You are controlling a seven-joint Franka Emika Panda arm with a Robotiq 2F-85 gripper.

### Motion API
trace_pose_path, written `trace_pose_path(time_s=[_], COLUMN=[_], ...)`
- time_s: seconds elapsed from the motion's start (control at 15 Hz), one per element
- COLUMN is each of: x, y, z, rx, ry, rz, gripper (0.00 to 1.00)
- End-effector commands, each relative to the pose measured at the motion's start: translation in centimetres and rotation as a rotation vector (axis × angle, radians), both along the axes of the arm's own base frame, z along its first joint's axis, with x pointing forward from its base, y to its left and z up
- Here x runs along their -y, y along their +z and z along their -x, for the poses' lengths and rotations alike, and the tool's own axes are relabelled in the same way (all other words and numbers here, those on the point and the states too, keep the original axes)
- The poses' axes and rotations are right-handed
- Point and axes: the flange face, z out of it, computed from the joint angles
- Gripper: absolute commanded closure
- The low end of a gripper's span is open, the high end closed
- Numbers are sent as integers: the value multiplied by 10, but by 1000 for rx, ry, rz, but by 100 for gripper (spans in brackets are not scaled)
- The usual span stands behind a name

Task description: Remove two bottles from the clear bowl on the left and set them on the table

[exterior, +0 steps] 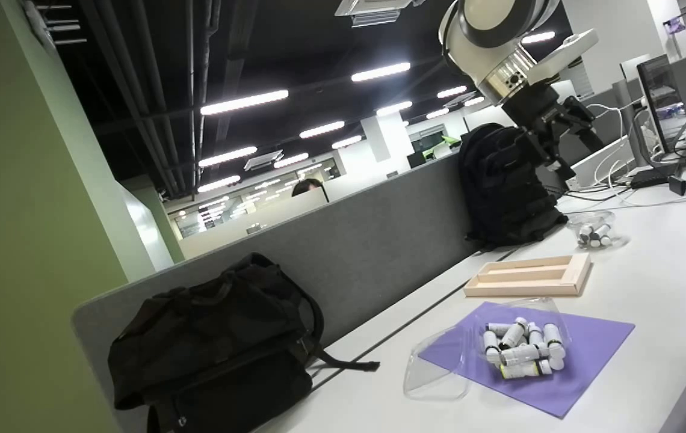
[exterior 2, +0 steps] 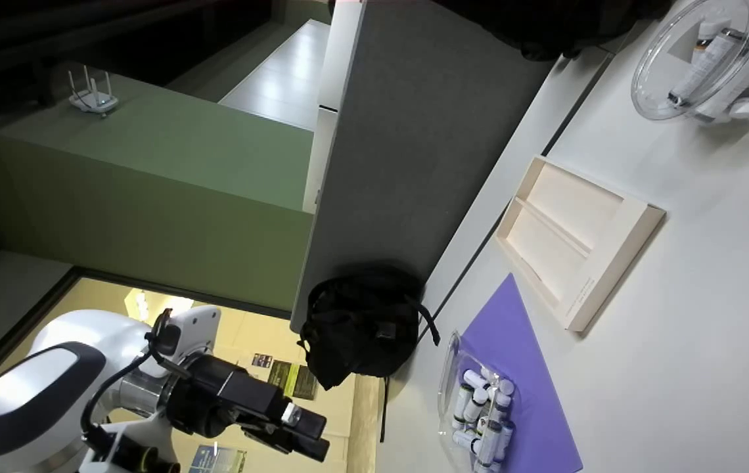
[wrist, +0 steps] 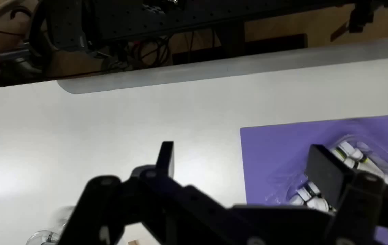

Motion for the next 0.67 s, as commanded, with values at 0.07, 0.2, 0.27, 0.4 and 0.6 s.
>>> trace_pose_path(time_s=[0.07, 0.2, 0.27, 0.4, 0.6], x=[31, 42, 45, 45, 27], y=[-14, -31, -41, -59, -85], z=[-41, -55, -62, -79, -109], rx=[82, 117, 134, 175, 225], ry=[-220, -305, -349, -438, -575], rz=[-74, -119, -142, -188, -250], gripper=[0, 0, 0, 0, 0])
